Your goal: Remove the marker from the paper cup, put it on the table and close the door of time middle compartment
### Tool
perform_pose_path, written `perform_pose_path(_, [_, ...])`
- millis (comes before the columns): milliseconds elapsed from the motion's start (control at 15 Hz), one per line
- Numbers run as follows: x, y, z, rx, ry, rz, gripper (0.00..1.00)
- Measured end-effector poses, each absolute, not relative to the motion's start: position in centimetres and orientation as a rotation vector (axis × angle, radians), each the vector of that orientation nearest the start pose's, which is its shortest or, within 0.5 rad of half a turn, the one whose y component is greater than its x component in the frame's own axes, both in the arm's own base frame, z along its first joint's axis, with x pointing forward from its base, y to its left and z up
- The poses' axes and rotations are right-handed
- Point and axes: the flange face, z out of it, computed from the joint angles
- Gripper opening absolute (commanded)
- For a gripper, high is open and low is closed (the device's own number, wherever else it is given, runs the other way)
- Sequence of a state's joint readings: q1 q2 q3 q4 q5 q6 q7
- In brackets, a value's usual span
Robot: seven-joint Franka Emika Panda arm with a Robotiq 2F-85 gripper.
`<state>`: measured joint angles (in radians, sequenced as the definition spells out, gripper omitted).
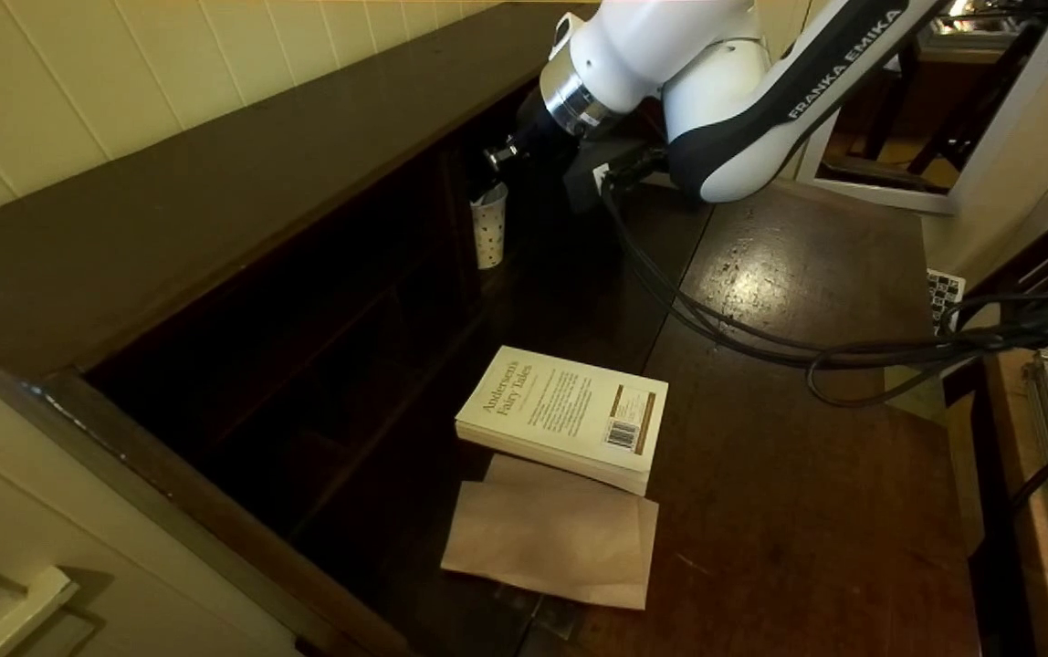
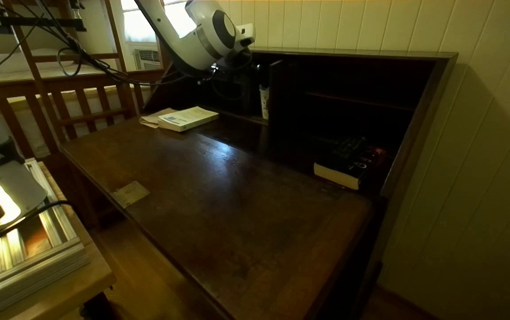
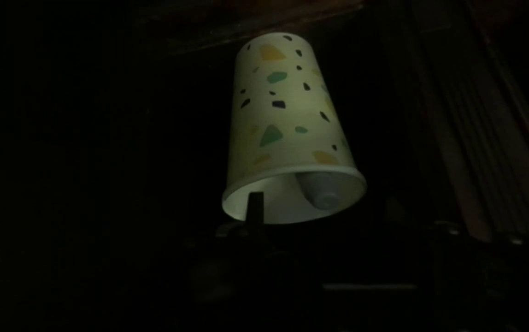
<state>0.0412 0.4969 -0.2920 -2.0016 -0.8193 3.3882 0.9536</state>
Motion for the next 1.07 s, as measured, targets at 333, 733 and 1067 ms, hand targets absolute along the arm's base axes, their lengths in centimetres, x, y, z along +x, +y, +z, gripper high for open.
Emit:
perform_pose_path(333, [63.18, -6.01, 28.87, -2.855, 0.326, -1.237, 0.51])
perform_pose_path(733, [63.15, -6.11, 28.56, -2.855, 0.331, -1.229, 0.29])
perform_pose_path(1067, [63.17, -6.37, 28.62, -2.855, 0.337, -1.232, 0.66])
